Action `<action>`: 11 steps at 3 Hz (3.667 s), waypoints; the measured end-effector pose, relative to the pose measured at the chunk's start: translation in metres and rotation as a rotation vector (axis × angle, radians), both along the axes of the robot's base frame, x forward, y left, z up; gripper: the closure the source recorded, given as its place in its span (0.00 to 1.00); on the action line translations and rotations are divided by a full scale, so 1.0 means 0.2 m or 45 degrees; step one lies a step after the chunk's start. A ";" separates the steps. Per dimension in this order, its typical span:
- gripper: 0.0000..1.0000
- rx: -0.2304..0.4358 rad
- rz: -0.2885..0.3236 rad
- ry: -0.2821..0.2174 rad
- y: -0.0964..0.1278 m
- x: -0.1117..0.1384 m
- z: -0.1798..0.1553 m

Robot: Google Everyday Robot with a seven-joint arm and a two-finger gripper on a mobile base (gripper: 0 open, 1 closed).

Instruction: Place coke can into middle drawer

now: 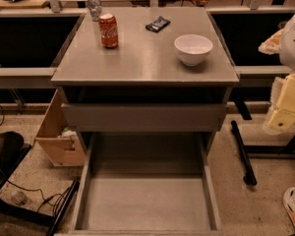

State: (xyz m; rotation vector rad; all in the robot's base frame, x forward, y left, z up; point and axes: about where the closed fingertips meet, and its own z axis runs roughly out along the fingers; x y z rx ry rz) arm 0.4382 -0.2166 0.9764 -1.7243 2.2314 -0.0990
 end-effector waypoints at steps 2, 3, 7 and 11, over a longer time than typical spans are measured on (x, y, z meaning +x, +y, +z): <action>0.00 0.028 0.010 -0.040 0.01 0.04 0.03; 0.00 0.176 0.059 -0.166 0.12 0.28 0.05; 0.00 0.676 0.131 -0.605 0.66 0.84 -0.01; 0.00 1.140 0.171 -0.730 0.95 1.44 -0.18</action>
Offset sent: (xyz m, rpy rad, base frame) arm 0.0258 0.0072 0.0113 0.0717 -0.0796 0.0253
